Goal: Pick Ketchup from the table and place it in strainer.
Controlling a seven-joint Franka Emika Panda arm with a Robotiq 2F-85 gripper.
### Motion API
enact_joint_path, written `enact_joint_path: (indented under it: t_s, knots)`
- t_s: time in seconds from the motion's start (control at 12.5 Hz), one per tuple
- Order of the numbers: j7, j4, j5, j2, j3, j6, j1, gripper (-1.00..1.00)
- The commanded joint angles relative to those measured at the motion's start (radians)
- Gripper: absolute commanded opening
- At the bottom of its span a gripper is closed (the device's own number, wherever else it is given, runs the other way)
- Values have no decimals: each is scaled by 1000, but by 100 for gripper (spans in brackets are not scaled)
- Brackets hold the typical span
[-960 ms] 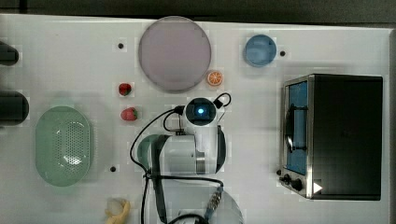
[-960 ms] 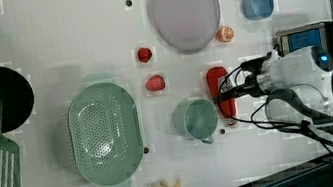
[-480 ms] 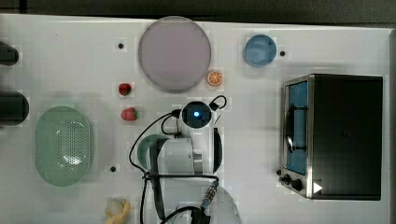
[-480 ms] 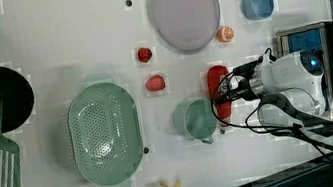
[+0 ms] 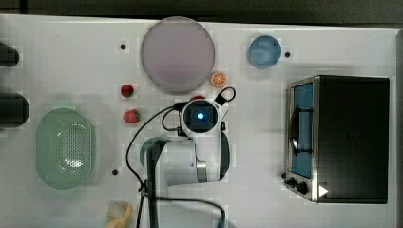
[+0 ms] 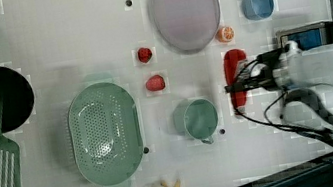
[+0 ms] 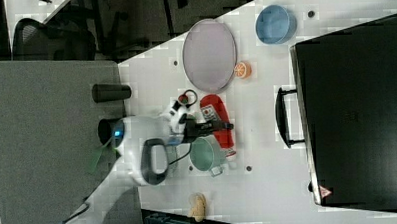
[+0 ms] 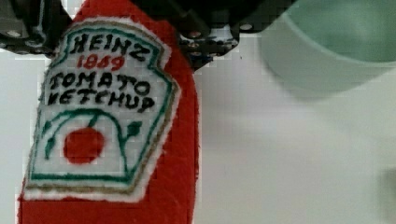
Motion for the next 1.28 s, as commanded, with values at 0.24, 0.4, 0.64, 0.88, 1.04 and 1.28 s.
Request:
enact_joint_path:
  t_s: [0.24, 0.4, 0.64, 0.88, 1.04, 1.28]
  knots:
    - [6, 112, 39, -279, 74, -347, 22, 26]
    - [31, 168, 105, -314, 127, -426, 41, 26]
    - [177, 221, 180, -307, 228, -449, 78, 26]
    - [472, 233, 183, -264, 342, -428, 112, 26]
    - [592, 233, 183, -198, 418, -357, 129, 26]
    - [730, 234, 182, -58, 495, -125, 148, 26]
